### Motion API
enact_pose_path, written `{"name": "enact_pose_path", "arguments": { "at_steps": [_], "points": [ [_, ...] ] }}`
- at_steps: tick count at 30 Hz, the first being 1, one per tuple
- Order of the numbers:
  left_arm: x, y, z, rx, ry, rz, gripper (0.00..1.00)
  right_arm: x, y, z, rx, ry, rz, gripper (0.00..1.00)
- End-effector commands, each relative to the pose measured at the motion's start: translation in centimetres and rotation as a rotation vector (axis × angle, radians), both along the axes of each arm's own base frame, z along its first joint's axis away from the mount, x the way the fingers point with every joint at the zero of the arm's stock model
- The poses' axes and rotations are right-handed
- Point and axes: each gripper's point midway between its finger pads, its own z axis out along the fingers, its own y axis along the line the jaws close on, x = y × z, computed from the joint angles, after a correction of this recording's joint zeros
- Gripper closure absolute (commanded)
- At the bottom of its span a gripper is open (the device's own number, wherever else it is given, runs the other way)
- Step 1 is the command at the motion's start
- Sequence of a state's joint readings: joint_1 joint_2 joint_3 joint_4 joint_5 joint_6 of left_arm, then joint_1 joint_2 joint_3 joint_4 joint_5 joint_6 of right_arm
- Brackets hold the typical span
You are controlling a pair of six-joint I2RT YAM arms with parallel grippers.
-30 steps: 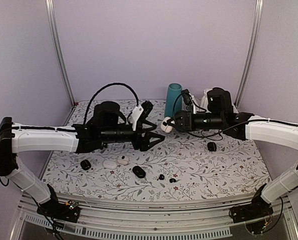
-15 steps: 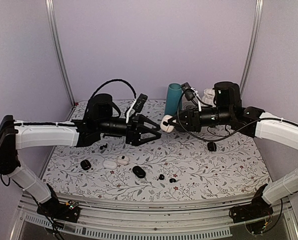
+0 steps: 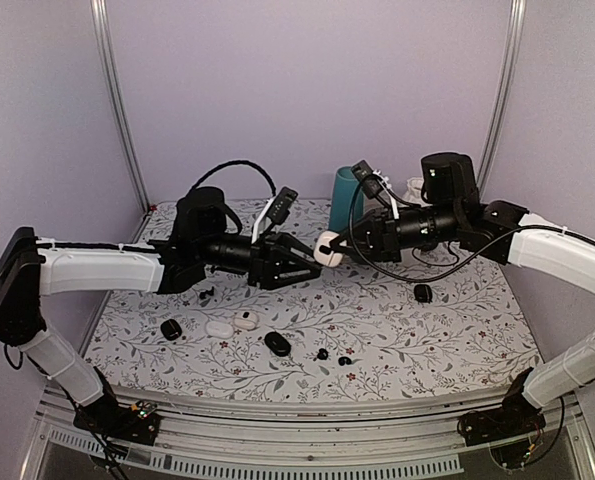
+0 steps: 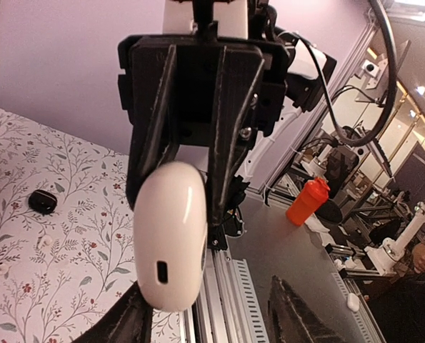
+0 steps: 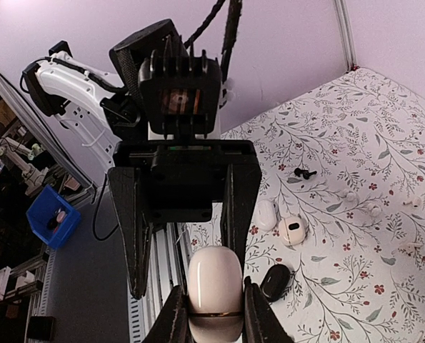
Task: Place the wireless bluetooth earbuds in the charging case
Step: Pass from the right arm to the left
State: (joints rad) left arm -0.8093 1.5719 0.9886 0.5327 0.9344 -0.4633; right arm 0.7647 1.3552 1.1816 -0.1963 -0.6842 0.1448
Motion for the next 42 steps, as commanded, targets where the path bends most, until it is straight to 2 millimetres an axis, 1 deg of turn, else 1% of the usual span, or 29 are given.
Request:
{"name": "enact_pose_path", "arguments": {
  "at_steps": [1,2,3,11,14,19,22,25,27,28,29,30,31,32,34,36,37,39,41,42],
  "points": [
    [0.4,0.0,2.0,-0.052,-0.044,-0.009,0.44,-0.8,0.5,-0.6,-0.026,0.023,0.066,0.96],
    [0.5,0.1,2.0,-0.049,-0.042,-0.005,0.44,-0.9,0.7,-0.1,-0.017,0.020,0.076,0.96],
    [0.5,0.1,2.0,-0.049,-0.041,-0.003,0.44,-0.9,0.7,0.0,-0.017,0.022,0.081,0.96],
    [0.6,0.1,2.3,-0.054,-0.042,-0.002,0.47,-1.1,1.2,-1.0,-0.044,0.050,0.101,0.96],
    [0.5,0.0,2.1,-0.050,-0.037,-0.009,0.49,-0.9,1.2,-1.4,-0.056,0.051,0.092,0.96],
    [0.6,0.0,1.9,-0.046,-0.028,-0.010,0.55,-0.8,1.3,-1.5,-0.059,0.051,0.088,0.96],
    [0.6,-0.1,2.0,-0.047,-0.027,-0.009,0.60,-0.7,1.5,-1.5,-0.058,0.050,0.090,0.96],
    [0.6,-0.1,1.9,-0.047,-0.024,-0.013,0.67,-0.6,1.6,-1.4,-0.057,0.046,0.083,0.96],
    [0.5,-0.1,1.8,-0.048,-0.021,-0.017,0.75,-0.3,1.7,-1.4,-0.057,0.044,0.075,0.96],
    [0.5,-0.1,1.8,-0.048,-0.020,-0.016,0.81,-0.2,1.7,-1.3,-0.056,0.042,0.071,0.95],
    [0.4,-0.1,1.8,-0.049,-0.020,-0.017,0.89,-0.1,1.7,-1.3,-0.054,0.041,0.068,0.94],
    [0.5,0.0,1.8,-0.053,-0.020,-0.016,0.95,0.0,1.7,-1.3,-0.052,0.038,0.061,0.92],
    [0.4,0.0,1.8,-0.055,-0.019,-0.017,1.00,0.3,1.7,-1.3,-0.052,0.034,0.044,0.86],
    [0.3,0.1,1.9,-0.059,-0.020,-0.018,1.00,0.6,1.7,-1.3,-0.047,0.027,0.029,0.80],
    [0.2,0.2,2.2,-0.069,-0.017,-0.016,1.00,1.1,1.6,-1.1,-0.034,0.018,-0.014,0.65],
    [0.3,0.4,2.7,-0.090,-0.019,-0.001,1.00,1.5,1.4,-0.6,-0.006,0.004,-0.052,0.55],
    [0.5,0.5,2.9,-0.102,-0.016,0.014,1.00,1.7,1.2,-0.7,0.003,-0.002,-0.072,0.50],
    [0.7,0.8,3.6,-0.141,-0.008,0.044,1.00,2.0,0.8,-0.7,0.033,0.003,-0.113,0.41],
    [1.0,1.2,4.5,-0.194,0.001,0.083,1.00,2.4,0.5,0.0,0.082,-0.007,-0.155,0.36],
    [1.2,1.4,5.1,-0.223,0.005,0.100,1.00,2.4,0.3,0.0,0.096,-0.002,-0.170,0.34]
  ]
}}
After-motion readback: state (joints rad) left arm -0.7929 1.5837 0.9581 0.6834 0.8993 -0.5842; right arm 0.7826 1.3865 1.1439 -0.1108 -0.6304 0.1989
